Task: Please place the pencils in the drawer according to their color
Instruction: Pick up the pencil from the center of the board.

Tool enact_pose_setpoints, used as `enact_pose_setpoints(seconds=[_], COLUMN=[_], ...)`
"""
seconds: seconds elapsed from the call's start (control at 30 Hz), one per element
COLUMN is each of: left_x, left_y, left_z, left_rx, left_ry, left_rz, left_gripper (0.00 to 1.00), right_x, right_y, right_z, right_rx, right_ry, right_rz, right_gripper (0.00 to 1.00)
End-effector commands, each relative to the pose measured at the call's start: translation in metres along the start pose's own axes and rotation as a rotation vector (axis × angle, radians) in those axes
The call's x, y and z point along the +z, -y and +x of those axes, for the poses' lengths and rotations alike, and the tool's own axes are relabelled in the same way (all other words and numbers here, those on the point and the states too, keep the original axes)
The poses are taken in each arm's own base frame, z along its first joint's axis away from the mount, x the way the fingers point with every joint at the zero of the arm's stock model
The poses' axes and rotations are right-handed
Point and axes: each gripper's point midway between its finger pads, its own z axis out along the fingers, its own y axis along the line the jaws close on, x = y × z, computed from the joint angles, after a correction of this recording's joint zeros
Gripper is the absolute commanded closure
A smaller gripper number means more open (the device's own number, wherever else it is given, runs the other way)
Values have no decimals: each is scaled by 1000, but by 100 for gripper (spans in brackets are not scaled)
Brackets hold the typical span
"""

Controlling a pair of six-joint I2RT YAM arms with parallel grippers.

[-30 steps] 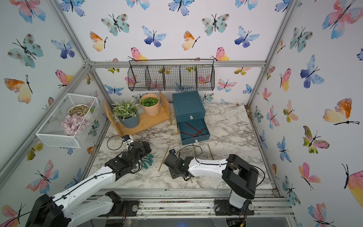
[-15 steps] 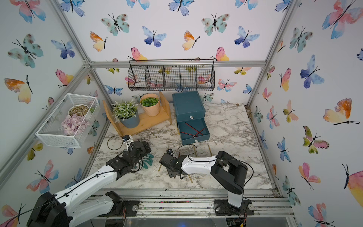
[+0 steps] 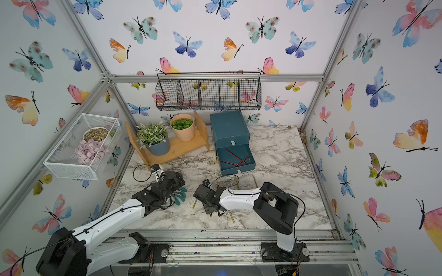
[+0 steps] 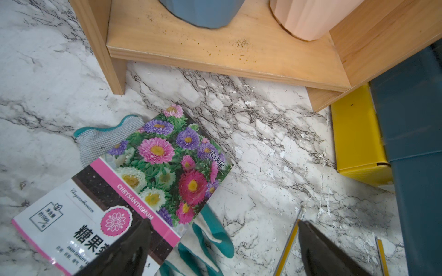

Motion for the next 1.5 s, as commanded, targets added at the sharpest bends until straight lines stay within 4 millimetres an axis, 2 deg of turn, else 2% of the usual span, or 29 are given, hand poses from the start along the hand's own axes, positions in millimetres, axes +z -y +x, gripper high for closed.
enact_pose_setpoints(seconds=[0.0, 0.17, 0.4, 0.53, 0.63, 0.93, 1.27, 1.47], left_x=[1, 2, 3, 4, 4, 4, 4, 3], left_y=[7, 5, 4, 5, 6, 6, 10, 8], left_z=[-2, -2, -2, 0, 0, 0, -1, 0], left_rx=[8, 7, 7, 7, 6, 10, 22, 25], left_ry=[-11, -10, -11, -17, -20, -20, -27, -31], left_rz=[18, 12, 9, 8, 12, 18, 30, 26], left_gripper=[2, 2, 2, 2, 2, 2, 2, 2], right_x=[15, 19, 23, 25, 26, 20, 22, 15], right_y=[13, 21, 31, 37, 39, 38, 27, 30], right_z=[18, 22, 27, 29, 30, 34, 55, 43], right_rx=[-44, -48, -40, -48, -55, -13, 0, -20], right_ry=[-78, -104, -145, -168, -185, -247, -387, -364], right_rz=[54, 62, 83, 112, 129, 146, 72, 81], right_gripper=[63, 75, 81, 94, 97, 97, 97, 97])
